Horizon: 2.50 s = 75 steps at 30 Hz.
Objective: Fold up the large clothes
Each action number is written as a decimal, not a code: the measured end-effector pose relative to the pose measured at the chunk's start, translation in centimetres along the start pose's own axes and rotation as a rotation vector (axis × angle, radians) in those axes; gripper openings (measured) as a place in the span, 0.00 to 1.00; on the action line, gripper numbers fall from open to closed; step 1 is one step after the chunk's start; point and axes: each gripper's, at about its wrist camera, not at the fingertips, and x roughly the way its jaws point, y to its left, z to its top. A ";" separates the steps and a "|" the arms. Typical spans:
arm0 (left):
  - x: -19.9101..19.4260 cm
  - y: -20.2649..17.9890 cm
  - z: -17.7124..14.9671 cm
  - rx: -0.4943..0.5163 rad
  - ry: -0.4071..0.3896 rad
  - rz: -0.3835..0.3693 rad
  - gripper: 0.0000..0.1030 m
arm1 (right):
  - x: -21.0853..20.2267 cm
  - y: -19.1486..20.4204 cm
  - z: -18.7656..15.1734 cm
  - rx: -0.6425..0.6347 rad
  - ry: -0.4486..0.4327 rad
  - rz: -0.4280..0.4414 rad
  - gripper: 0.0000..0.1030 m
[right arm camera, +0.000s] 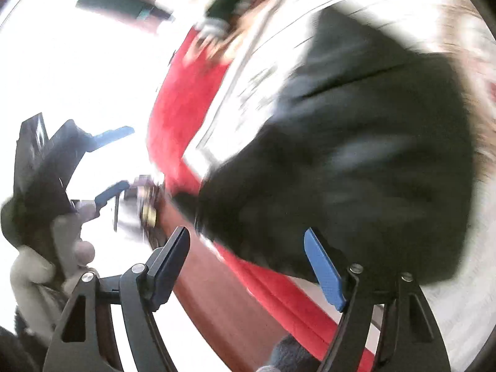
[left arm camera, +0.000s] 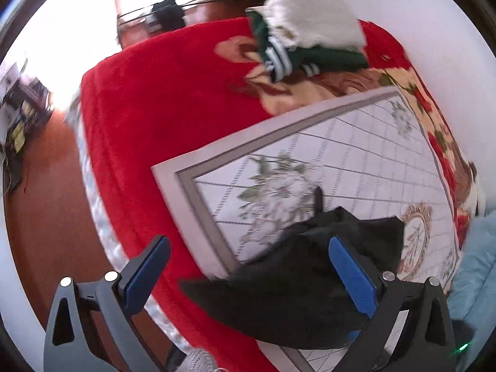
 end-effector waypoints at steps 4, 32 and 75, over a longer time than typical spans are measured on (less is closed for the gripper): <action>3.3 -2.6 -1.7 0.037 0.038 -0.002 1.00 | -4.4 -4.1 3.9 0.077 -0.191 -0.155 0.56; 5.5 -2.8 -11.7 0.032 0.158 0.033 1.00 | -9.4 -13.9 4.9 0.125 -0.306 -0.225 0.73; 11.0 2.0 -12.6 -0.448 0.000 -0.296 0.23 | 1.2 -27.5 -1.7 0.463 -0.033 0.513 0.55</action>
